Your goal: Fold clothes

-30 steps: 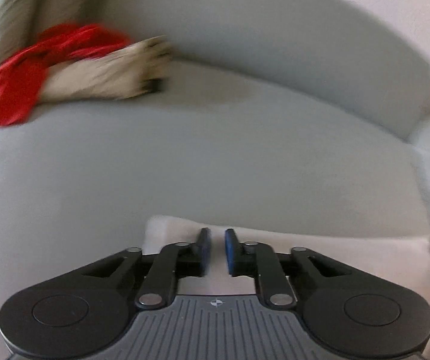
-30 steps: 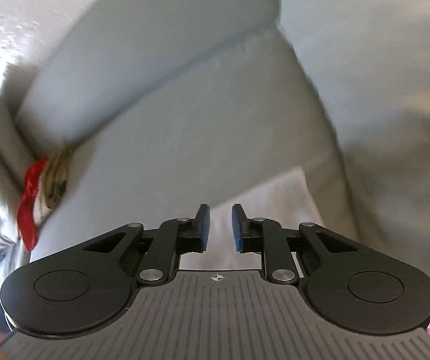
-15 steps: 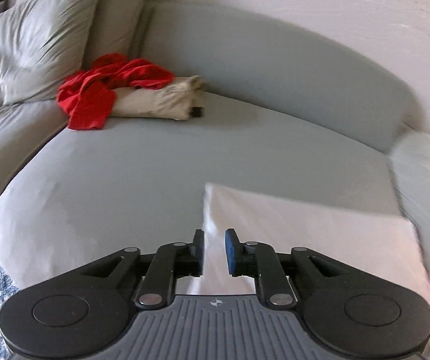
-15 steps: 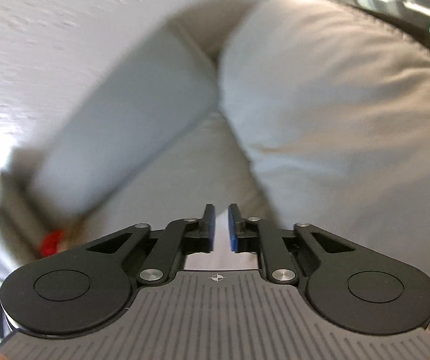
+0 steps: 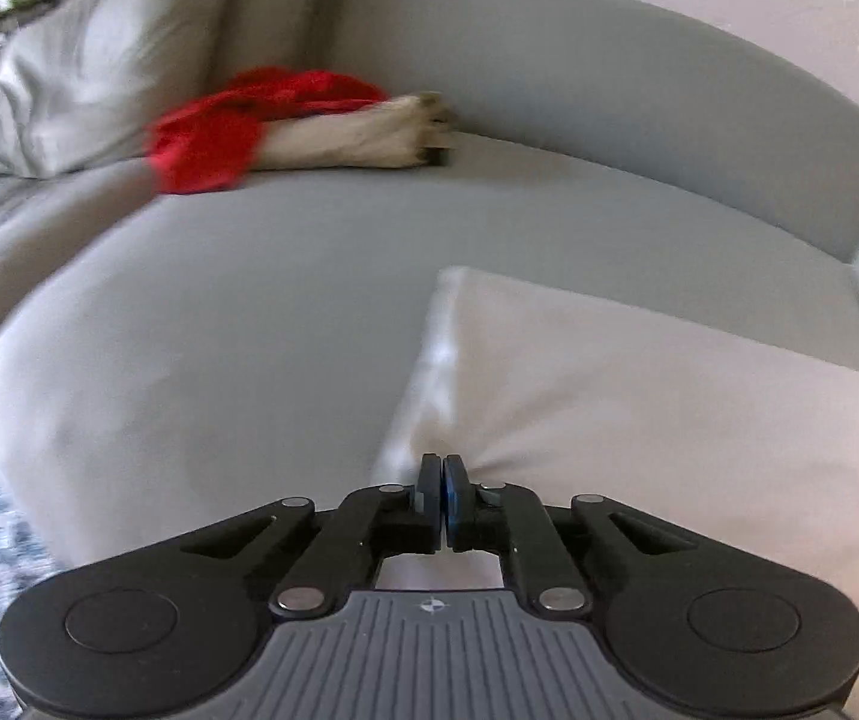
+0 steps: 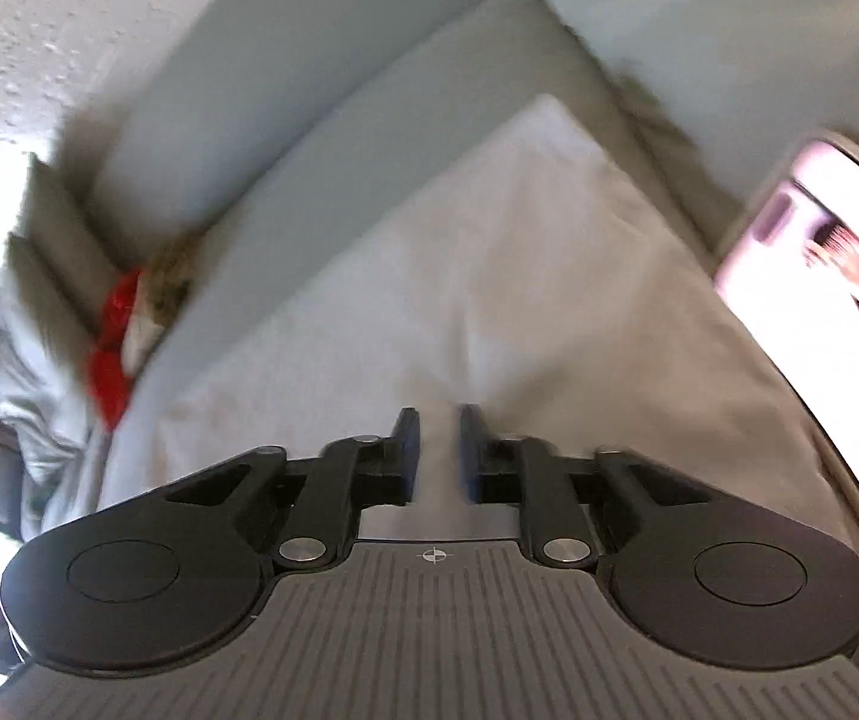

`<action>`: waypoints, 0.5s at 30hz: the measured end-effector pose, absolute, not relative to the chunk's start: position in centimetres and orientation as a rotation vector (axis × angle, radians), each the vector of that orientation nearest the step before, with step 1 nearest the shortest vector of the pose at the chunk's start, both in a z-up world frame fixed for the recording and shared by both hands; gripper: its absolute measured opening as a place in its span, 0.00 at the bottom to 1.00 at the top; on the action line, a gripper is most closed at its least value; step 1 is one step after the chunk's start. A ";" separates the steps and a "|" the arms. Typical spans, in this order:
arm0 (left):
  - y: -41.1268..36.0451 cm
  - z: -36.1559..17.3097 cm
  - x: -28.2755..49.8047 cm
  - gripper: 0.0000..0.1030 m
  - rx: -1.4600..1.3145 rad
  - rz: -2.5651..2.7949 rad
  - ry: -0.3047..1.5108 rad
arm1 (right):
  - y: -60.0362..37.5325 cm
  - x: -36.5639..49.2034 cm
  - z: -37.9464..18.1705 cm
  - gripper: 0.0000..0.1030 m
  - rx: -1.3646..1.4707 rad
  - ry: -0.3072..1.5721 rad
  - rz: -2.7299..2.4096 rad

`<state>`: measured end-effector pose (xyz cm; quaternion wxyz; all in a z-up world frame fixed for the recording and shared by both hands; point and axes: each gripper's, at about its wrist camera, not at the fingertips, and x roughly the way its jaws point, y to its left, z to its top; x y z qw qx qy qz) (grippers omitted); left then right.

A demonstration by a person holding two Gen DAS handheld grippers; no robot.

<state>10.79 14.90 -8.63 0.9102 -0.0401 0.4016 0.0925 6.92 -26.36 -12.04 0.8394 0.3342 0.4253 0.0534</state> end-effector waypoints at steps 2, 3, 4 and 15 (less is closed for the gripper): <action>15.6 -8.1 9.8 0.09 -0.027 0.240 0.842 | -26.6 4.7 -12.3 0.00 0.679 0.897 0.066; 16.0 -8.0 9.3 0.07 -0.022 0.261 0.854 | -26.8 3.3 -11.6 0.00 0.651 0.891 0.047; 16.3 -7.9 8.8 0.07 -0.019 0.282 0.867 | -27.1 2.2 -11.4 0.01 0.621 0.883 0.010; 8.0 -7.2 5.5 0.13 -0.009 0.006 0.661 | -22.8 -0.1 -8.1 0.13 0.448 0.745 0.079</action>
